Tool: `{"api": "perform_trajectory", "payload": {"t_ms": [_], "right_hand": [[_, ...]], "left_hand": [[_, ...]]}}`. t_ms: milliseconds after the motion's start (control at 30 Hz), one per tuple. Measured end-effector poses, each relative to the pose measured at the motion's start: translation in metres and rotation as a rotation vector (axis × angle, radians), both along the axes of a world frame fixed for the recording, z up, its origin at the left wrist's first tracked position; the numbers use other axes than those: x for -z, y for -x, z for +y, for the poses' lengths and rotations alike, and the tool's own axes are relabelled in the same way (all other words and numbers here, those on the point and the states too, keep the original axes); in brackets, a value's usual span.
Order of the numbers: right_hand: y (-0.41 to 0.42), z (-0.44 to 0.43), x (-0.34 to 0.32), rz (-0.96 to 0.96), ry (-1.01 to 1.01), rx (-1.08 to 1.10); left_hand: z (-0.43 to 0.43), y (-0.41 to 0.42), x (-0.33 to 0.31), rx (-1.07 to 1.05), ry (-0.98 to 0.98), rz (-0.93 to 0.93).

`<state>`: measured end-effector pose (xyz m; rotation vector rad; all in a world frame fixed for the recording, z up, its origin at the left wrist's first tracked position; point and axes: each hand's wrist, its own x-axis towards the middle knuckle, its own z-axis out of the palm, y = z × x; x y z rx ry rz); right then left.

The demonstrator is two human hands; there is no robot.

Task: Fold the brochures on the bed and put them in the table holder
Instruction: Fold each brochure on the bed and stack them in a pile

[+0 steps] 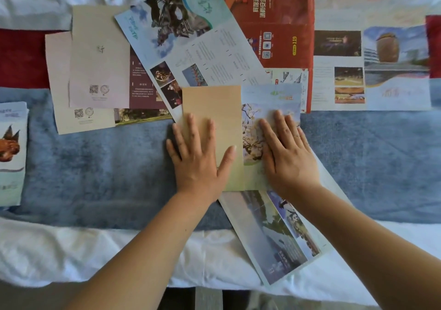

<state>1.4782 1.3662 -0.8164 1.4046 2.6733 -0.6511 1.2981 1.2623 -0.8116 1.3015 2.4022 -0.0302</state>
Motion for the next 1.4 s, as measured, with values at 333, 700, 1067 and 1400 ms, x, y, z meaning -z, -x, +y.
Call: {"api": "perform_trajectory", "payload": {"t_ms": [333,700,1067,1400], "right_hand": [[0.002,-0.007,0.013,-0.010,-0.100,0.004],[0.007,-0.011,0.012,-0.065,-0.080,-0.013],[0.092,-0.082,-0.003,-0.006,0.020,-0.237],[0.175,-0.123,-0.014,0.154,0.192,-0.228]], "left_hand": [[-0.002,-0.011,0.023,-0.010,-0.075,0.139],[-0.004,-0.001,0.015,-0.011,-0.169,-0.037],[-0.035,0.057,-0.045,-0.106,-0.234,-0.622],[-0.093,0.137,-0.085,-0.281,-0.510,-0.419]]}}
